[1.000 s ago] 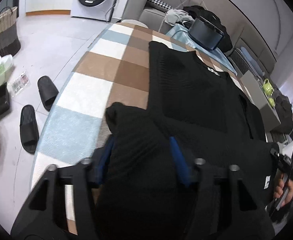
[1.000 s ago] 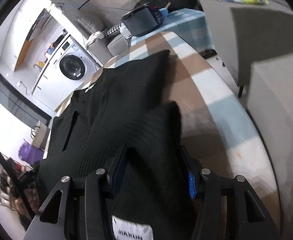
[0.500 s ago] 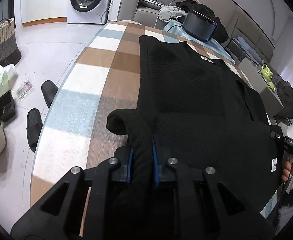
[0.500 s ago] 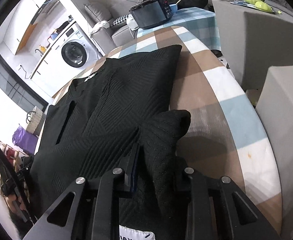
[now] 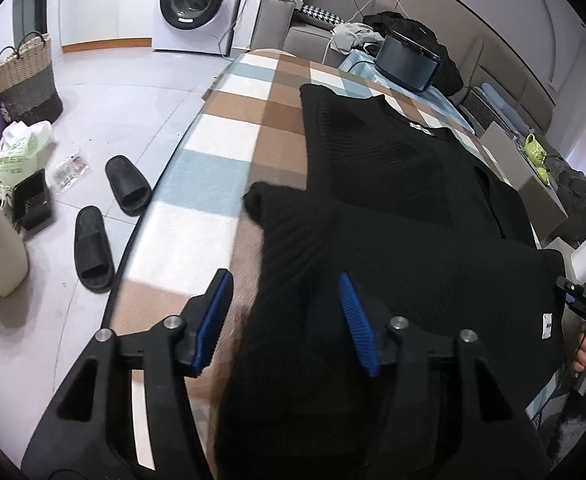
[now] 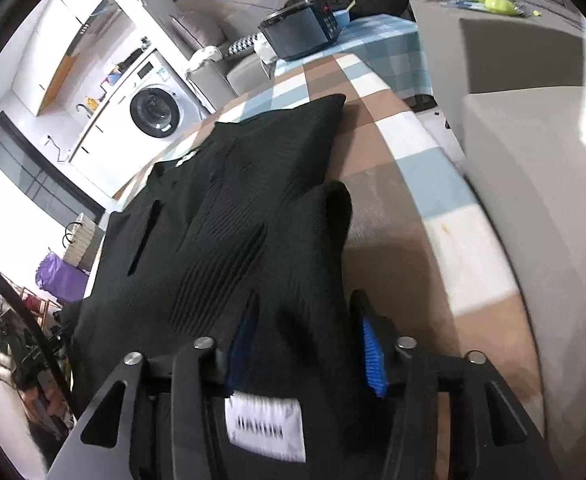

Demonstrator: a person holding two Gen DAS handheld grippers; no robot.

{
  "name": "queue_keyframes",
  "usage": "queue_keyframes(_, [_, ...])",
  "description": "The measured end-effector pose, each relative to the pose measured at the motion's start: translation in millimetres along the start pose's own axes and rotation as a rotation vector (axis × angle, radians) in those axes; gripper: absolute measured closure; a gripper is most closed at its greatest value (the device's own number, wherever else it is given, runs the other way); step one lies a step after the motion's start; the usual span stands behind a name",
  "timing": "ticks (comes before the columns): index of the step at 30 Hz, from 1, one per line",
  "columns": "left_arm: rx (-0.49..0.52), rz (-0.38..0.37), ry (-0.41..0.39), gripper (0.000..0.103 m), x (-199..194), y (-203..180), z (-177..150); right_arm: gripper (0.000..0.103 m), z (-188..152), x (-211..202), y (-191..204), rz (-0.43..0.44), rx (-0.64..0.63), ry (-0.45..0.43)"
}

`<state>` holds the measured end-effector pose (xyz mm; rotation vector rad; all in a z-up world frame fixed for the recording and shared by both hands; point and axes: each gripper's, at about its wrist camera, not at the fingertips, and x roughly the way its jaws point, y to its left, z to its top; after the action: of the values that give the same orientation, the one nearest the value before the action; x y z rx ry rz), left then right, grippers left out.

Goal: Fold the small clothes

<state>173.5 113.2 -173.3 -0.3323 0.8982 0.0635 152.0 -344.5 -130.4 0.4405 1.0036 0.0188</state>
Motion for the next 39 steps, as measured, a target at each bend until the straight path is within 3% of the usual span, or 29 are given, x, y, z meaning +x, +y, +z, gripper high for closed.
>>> queue_keyframes(6, [0.005,-0.023,0.009,0.050,-20.7,3.1,-19.6,0.053,-24.8,-25.1,-0.5,0.020,-0.044,-0.012])
queue_keyframes(11, [-0.005,-0.015,-0.002,0.051,-19.7,-4.1,-19.6,0.053,-27.6,-20.3,1.0,0.031,-0.034,-0.028])
queue_keyframes(15, [-0.015,-0.022,-0.007,0.080,-17.8,-8.6,-14.9,0.053,-26.4,-13.1,3.3,0.030,-0.030,-0.017])
queue_keyframes(18, [0.006,-0.045,-0.028,0.088,-22.7,-10.7,-14.3,0.057,-28.9,-20.0,9.2,0.066,-0.078,-0.014])
queue_keyframes(23, [-0.010,-0.031,-0.023,0.089,-16.5,-6.5,-10.4,0.057,-25.7,-21.1,8.3,0.049,-0.088,-0.040])
queue_keyframes(24, [-0.013,-0.032,-0.026,0.093,-15.8,-5.4,-9.0,0.064,-23.0,-17.9,6.4,0.047,-0.076,-0.043])
queue_keyframes(25, [-0.017,-0.031,-0.032,0.096,-16.0,-5.5,-7.7,0.078,-20.5,-14.5,6.0,0.038,-0.073,-0.047])
queue_keyframes(28, [-0.025,-0.035,-0.073,0.098,-22.6,-6.0,-3.8,0.099,-15.1,-12.1,5.5,-0.011,-0.068,-0.066])
queue_keyframes(35, [-0.017,-0.075,-0.183,0.098,-48.6,-15.9,24.1,0.100,1.8,-63.1,3.3,0.113,-0.025,-0.303])
queue_keyframes(39, [-0.023,-0.086,-0.208,0.098,-41.0,-16.5,55.8,0.100,22.5,-60.5,7.4,0.093,-0.001,-0.337])
